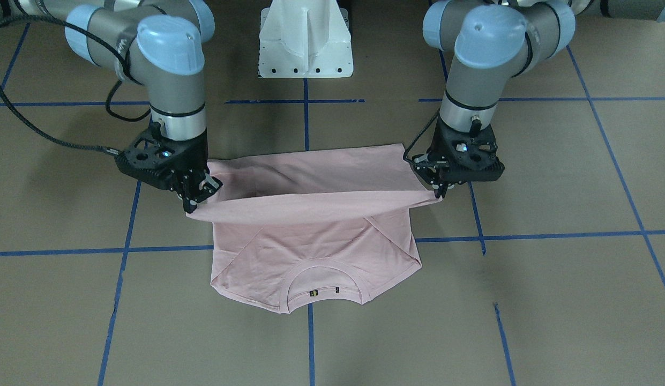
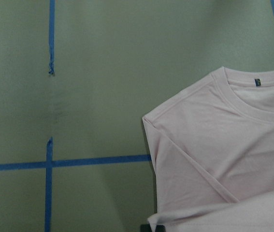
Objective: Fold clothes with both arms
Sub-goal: 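Lift the hem with both grippers and fold it toward the collar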
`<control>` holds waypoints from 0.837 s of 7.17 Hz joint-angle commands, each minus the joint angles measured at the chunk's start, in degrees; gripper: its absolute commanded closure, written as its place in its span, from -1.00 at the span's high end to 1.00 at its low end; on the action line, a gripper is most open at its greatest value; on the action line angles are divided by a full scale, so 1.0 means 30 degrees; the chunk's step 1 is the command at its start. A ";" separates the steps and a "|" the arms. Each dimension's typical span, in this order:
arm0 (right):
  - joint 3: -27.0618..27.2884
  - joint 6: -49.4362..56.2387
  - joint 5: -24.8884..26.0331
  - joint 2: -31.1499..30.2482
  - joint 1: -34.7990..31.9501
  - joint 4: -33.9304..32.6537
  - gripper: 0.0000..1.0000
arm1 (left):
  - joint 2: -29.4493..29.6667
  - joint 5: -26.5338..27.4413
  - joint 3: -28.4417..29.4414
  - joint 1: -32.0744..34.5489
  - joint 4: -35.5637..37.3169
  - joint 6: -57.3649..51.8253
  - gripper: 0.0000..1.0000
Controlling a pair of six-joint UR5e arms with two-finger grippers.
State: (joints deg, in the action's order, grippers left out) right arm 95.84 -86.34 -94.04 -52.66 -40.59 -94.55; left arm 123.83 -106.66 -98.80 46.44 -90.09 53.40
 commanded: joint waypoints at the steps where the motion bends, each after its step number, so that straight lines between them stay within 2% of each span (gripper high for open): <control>1: -0.7212 0.0736 0.0056 0.2309 -0.0880 0.5034 -1.00 | 0.1401 0.0916 0.5688 0.0312 -0.4603 -0.0074 -0.48; 2: -1.0671 0.2105 0.0318 0.3827 -0.1175 0.6512 0.98 | 0.1989 0.1039 0.7690 0.0370 -0.5992 -0.1002 0.99; 4: -1.1000 0.2672 -0.0290 0.4632 -0.1471 0.6498 1.00 | 0.1704 0.0866 0.7187 0.0985 -0.5948 -0.3316 1.00; 6: -0.9107 0.5035 -0.2714 0.3588 -0.2258 0.6235 1.00 | 0.0100 0.0806 0.4387 0.0986 -0.5860 -0.3414 1.00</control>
State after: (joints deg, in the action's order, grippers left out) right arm 65.25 -75.49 -98.03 -39.92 -45.95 -75.54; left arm 126.89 -104.14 -80.84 49.33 -107.72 43.78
